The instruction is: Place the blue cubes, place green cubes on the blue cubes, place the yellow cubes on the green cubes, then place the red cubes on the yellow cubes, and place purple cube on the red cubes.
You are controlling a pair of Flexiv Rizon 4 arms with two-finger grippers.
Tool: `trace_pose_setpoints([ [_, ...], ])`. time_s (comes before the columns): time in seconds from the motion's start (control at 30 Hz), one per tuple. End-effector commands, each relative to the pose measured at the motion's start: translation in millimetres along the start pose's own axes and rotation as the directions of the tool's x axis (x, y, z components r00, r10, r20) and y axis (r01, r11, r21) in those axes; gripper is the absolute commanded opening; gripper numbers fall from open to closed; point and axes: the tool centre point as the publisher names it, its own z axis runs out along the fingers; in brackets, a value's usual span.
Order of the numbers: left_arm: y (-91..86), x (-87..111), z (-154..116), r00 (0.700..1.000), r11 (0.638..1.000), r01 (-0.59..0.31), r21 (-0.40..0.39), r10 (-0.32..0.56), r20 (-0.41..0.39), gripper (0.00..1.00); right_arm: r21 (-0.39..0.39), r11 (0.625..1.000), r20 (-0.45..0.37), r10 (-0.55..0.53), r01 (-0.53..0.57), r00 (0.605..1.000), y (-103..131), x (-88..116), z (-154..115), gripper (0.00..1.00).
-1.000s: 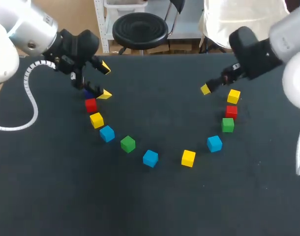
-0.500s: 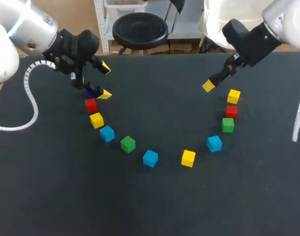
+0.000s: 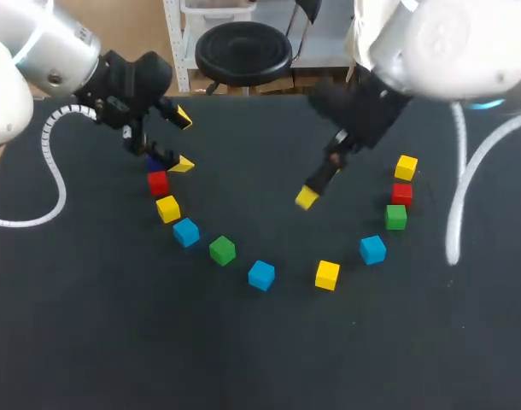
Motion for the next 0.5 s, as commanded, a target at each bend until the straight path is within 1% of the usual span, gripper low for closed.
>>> trace_pose_setpoints([
  [0.03, 0.1, 0.1, -0.3, 1.000, 1.000, -0.001, 0.001, 0.001, -0.001, 1.00, 0.204, 0.979, 0.065, -0.014, 0.001, 0.998, 32.1, 24.8, 20.9, 1.00],
  [0.1, 0.1, 0.1, -0.3, 1.000, 1.000, -0.001, 0.001, 0.001, -0.001, 1.00, 0.224, 0.974, 0.082, -0.028, 0.009, 0.996, 37.2, 30.0, 29.5, 1.00],
  [0.23, 0.1, 0.1, -0.3, 1.000, 1.000, -0.001, 0.001, 0.001, -0.001, 1.00, 0.238, 0.971, 0.128, -0.041, 0.010, 0.991, 44.9, 35.8, 44.7, 1.00],
  [0.33, 0.1, 0.1, -0.3, 1.000, 1.000, -0.001, 0.001, 0.001, -0.001, 1.00, 0.246, 0.969, 0.139, -0.046, 0.011, 0.989, 50.2, 33.0, 55.4, 1.00],
  [0.43, 0.1, 0.1, -0.3, 1.000, 1.000, -0.001, 0.001, 0.001, -0.001, 1.00, 0.264, 0.964, 0.119, -0.059, 0.025, 0.991, 53.1, 26.6, 67.8, 1.00],
  [0.5, 0.1, 0.1, -0.3, 1.000, 1.000, -0.001, 0.001, 0.001, -0.001, 1.00, 0.256, 0.966, 0.123, -0.071, 0.038, 0.990, 53.1, 23.5, 74.8, 1.00],
])
